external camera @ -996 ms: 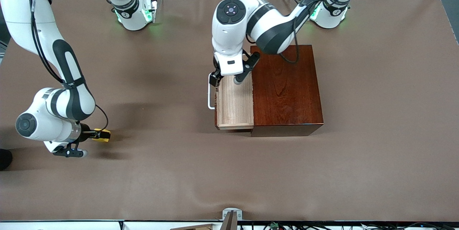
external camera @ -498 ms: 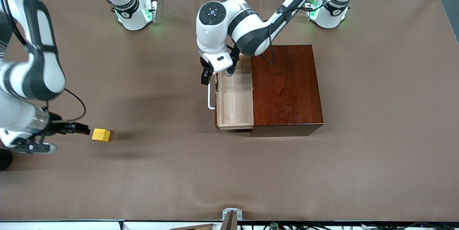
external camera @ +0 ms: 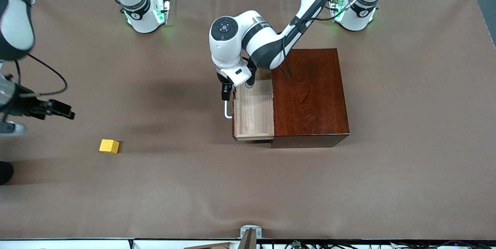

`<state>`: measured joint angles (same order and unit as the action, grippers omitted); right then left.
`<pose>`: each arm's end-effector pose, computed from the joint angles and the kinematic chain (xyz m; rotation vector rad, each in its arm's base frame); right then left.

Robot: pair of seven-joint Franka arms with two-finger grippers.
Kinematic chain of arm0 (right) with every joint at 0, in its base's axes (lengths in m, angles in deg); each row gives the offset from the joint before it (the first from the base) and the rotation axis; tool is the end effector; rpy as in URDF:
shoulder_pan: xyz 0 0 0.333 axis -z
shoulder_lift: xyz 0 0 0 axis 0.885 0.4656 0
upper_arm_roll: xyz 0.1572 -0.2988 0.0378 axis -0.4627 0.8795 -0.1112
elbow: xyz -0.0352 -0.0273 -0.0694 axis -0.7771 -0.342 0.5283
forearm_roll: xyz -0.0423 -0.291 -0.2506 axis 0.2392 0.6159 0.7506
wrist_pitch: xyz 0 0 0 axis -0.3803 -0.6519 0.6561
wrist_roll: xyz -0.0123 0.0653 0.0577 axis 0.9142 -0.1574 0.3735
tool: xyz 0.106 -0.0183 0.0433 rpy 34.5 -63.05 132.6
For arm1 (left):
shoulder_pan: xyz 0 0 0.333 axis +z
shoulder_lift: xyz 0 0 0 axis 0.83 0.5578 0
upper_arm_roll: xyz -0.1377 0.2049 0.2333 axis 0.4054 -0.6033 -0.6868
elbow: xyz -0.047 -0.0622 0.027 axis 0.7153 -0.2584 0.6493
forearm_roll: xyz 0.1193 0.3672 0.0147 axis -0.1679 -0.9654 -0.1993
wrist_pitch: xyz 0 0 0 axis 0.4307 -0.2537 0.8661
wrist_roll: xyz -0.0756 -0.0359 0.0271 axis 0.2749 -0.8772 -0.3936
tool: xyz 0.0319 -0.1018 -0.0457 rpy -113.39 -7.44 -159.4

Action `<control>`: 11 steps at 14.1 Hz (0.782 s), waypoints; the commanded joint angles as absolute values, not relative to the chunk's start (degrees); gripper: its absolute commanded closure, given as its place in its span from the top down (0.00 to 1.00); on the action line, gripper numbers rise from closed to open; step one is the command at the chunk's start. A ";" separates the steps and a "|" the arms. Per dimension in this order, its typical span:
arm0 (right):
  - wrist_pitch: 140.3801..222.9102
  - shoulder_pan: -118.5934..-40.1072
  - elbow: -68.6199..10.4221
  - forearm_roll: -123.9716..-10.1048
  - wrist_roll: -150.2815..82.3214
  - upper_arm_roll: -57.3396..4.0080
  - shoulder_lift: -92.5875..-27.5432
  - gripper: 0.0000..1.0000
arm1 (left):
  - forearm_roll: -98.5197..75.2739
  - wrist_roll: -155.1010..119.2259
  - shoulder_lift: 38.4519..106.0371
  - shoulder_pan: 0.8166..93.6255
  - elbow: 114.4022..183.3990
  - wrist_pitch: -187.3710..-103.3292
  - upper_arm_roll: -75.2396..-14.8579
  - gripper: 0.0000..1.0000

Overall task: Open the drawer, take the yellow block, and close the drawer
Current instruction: 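Push the drawer handle into the box with the left gripper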

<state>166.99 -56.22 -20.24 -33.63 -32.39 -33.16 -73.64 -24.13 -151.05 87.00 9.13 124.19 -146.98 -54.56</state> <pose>0.6138 -0.0484 0.5553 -3.0784 0.0588 -0.0293 0.4511 -0.6044 0.3454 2.2801 2.0722 -0.0779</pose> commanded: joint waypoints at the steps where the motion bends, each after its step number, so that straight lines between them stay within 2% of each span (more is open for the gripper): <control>1: 164.31 -55.92 -24.82 -33.45 -27.92 -33.26 -81.22 1.00 | -25.45 -152.90 89.07 8.46 122.23 -147.80 -55.55 1.00; 4: 161.92 -56.45 -24.56 -33.09 -25.36 -33.61 -84.14 1.00 | -25.36 -152.81 89.16 8.19 122.23 -149.73 -58.19 1.00; 11: 160.16 -57.86 -20.43 -32.65 -22.79 -34.84 -83.71 1.00 | -25.36 -152.73 91.36 6.35 122.14 -157.56 -60.12 1.00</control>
